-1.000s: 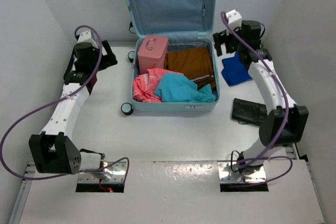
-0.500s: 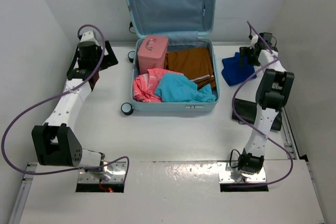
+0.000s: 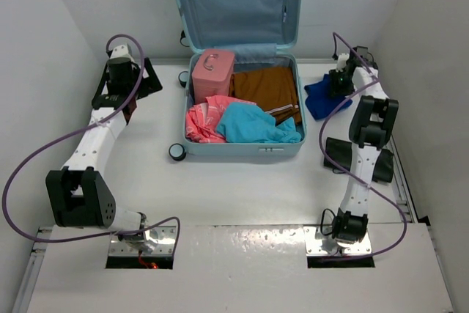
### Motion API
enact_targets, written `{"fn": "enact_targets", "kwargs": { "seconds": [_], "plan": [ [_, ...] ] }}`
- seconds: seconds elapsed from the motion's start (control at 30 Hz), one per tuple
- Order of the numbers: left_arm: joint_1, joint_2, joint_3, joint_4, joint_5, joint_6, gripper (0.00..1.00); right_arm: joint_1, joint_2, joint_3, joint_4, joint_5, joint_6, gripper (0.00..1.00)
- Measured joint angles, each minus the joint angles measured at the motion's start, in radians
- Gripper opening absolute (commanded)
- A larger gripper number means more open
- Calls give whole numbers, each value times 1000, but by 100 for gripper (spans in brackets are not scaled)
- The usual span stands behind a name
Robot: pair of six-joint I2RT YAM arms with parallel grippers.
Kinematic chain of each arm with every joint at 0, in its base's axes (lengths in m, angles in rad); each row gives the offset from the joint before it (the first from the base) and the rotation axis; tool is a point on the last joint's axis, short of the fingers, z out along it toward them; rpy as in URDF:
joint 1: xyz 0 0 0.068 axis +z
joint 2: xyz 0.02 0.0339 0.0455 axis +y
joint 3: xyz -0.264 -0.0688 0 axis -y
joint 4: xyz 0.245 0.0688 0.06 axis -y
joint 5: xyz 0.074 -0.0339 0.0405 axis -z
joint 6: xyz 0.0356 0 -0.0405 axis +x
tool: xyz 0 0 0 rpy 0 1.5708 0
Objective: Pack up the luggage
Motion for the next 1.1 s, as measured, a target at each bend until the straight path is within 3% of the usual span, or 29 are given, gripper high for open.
{"fn": "enact_targets", "kwargs": {
  "seconds": [0.13, 0.33, 0.47, 0.63, 0.73, 0.83, 0.97, 1.07, 1.1],
  "plan": [
    [5, 0, 0, -1, 13, -5, 99, -8, -20, -20, -4, -30, -9, 0],
    [6, 0, 0, 1, 31, -19, 99, -28, -186, -133, -84, -114, 12, 0],
    [0, 0, 0, 5, 37, -22, 99, 5, -409, -132, -45, -173, 71, 0],
    [0, 0, 0, 8, 39, -23, 99, 175, -697, -91, 108, -251, 180, 0],
    [0, -2, 0, 8, 39, -23, 99, 306, -773, -73, 204, -312, 250, 0],
    [0, -7, 0, 8, 39, -23, 99, 384, -757, -74, 259, -355, 323, 0],
    [6, -23, 0, 8, 40, -23, 99, 401, -615, -85, 268, -368, 423, 0],
    [11, -35, 0, 8, 42, -26, 99, 395, -485, -176, 275, -361, 481, 0],
    [12, -38, 0, 9, 42, -26, 99, 394, -455, -219, 275, -359, 489, 5]
  ]
}}
